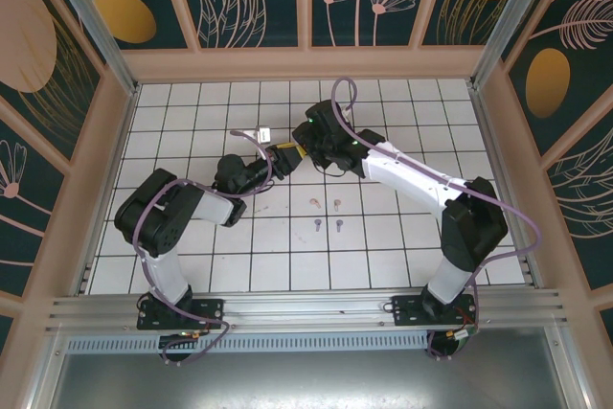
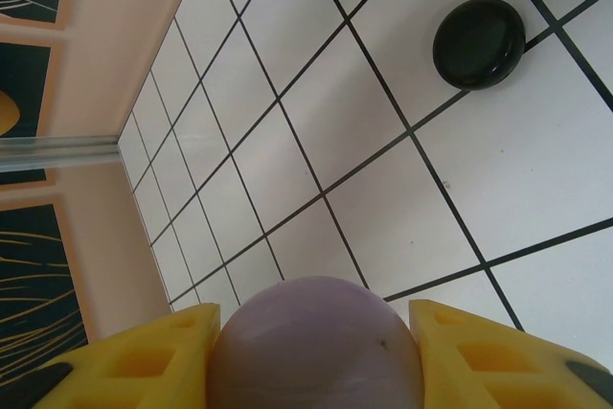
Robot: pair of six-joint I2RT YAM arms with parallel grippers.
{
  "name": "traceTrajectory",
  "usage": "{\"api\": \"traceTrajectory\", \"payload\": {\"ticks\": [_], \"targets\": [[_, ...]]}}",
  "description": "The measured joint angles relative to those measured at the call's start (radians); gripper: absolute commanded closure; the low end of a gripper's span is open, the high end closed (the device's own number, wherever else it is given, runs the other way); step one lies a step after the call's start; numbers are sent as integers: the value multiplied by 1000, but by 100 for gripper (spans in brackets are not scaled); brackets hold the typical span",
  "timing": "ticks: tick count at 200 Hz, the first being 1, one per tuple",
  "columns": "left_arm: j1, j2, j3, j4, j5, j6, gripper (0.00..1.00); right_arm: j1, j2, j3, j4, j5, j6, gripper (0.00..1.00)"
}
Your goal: Insert the wireless bluetooth earbuds into the charging case
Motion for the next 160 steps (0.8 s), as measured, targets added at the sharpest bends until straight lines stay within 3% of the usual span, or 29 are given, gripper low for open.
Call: {"api": "traceTrajectory", "payload": {"ticks": [16, 109, 144, 160], "targets": [[0, 5, 0, 13, -3, -7, 60, 2, 0, 1, 0, 0, 2, 72], [-6, 17, 5, 48, -27, -26, 89, 3, -6, 5, 1, 19, 16, 72], [-7, 18, 6, 56, -30, -25, 64, 3, -12, 5, 1, 19, 18, 72], [-8, 19, 9, 60, -34, -34, 60, 5, -16, 5, 1, 14, 18, 73]]}}
